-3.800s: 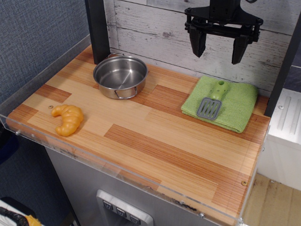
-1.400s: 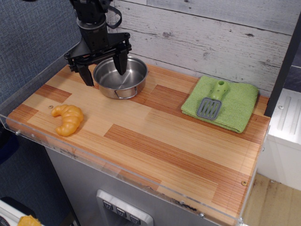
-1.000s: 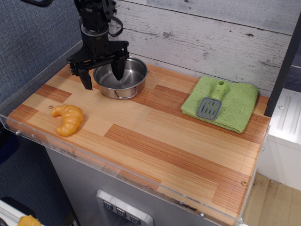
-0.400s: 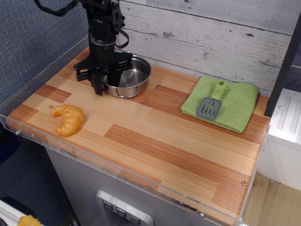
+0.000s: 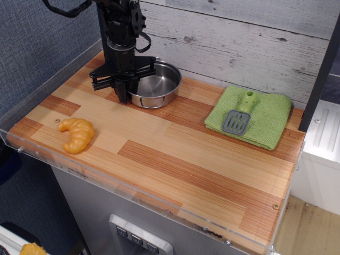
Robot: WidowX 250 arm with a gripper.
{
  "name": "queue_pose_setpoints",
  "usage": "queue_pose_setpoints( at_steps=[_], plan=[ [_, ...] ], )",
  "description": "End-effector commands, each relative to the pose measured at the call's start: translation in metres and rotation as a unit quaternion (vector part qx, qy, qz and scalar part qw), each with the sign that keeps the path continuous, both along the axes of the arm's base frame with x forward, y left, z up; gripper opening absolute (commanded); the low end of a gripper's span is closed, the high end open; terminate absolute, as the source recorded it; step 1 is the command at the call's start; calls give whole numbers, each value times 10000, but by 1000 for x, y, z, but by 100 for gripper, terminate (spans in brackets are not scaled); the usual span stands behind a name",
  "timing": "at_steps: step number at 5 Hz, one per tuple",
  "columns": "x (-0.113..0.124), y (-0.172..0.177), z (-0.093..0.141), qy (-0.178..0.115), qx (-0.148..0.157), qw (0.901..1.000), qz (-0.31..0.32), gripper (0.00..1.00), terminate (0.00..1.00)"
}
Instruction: Move the pot to below the cloth.
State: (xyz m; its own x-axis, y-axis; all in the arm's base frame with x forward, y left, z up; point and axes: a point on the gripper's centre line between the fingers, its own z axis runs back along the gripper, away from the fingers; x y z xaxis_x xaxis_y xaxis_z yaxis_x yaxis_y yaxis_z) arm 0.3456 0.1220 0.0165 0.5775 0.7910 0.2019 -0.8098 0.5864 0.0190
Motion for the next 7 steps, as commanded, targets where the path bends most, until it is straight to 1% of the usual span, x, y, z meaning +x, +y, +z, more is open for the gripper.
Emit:
queue_pose_setpoints(
  at_steps=[1, 2, 3, 4, 5, 6, 7],
  plan=[
    [1, -16, 29, -453, 50, 9989, -138, 0, 0],
    [-8, -17, 37, -581, -17, 9981, -181, 0, 0],
    [-14, -21, 50, -718, -74, 9967, -374, 0, 0],
    [-23, -38, 63, -835, -148, 9940, -691, 0, 0],
    [-27, -56, 70, -924, -160, 9905, -1003, 0, 0],
    [-33, -82, 73, -938, -187, 9854, -1412, 0, 0],
    [-39, -108, 71, -862, -204, 9807, -1744, 0, 0]
  ],
)
